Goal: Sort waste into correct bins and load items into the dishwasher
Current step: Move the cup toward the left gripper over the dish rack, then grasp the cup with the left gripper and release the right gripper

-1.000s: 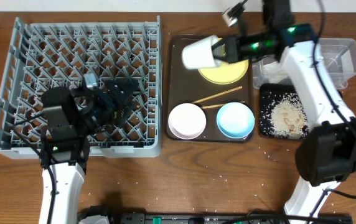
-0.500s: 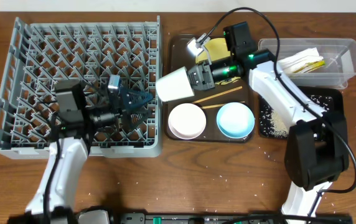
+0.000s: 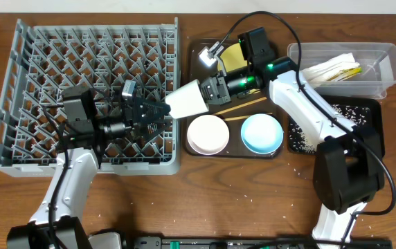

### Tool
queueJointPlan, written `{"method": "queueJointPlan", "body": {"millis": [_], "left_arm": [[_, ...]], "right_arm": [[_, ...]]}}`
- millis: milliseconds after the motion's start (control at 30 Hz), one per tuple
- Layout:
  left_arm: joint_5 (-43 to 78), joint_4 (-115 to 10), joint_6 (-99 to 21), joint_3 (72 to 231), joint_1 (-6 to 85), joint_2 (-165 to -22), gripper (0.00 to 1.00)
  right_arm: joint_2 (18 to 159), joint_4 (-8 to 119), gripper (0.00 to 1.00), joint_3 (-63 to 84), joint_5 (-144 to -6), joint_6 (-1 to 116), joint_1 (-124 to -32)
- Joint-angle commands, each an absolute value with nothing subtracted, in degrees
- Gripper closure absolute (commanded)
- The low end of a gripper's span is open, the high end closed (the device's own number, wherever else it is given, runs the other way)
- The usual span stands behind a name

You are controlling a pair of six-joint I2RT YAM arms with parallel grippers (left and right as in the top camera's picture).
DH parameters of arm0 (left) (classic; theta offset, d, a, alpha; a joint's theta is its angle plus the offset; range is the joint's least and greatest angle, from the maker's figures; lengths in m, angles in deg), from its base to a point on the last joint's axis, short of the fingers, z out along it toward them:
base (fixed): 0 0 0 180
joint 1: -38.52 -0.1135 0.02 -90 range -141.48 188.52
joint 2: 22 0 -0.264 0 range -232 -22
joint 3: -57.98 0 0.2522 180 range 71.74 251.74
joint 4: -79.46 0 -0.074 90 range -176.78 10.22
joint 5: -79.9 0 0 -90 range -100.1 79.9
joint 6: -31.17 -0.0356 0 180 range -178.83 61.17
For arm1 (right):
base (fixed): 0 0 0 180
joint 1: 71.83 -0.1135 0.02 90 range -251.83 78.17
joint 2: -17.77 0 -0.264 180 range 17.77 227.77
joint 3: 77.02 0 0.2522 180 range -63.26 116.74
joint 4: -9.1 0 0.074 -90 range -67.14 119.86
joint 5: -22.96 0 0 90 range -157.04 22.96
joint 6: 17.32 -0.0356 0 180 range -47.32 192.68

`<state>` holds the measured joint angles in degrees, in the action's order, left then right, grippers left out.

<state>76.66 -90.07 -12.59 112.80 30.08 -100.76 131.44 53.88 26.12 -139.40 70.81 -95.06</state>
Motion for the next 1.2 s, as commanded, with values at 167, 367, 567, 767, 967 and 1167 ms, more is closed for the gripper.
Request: {"method": "queueJointPlan", "body": {"millis": [167, 367, 567, 767, 967, 1167], "left_arm": [[78.06, -90.97, -11.96, 113.61, 30.12, -100.55, 0.11], [77.95, -96.85, -5.44, 113.61, 30.14, -100.55, 0.11], [77.95, -97.66, -4.70, 113.61, 30.14, -100.55, 0.12], [77.71, -97.68, -4.70, 113.61, 30.14, -100.55, 0.20], [77.23, -97.70, -4.70, 113.61, 30.14, -100.55, 0.27], [75.79, -97.87, -4.68, 113.61, 30.14, -100.55, 0.25]], "right_arm": [[131.49, 50.74, 0.99, 25.82, -137.60, 66.57, -96.21], [131.66, 47.68, 0.99, 25.79, -137.56, 64.10, -99.03], [133.04, 42.74, 0.99, 25.79, -137.58, 59.55, -102.22], [133.23, 43.00, 0.99, 25.75, -137.56, 59.44, -103.12], [133.23, 43.33, 0.99, 25.49, -137.56, 59.42, -103.21], [133.23, 43.87, 0.99, 25.31, -137.56, 59.42, -103.67]]}}
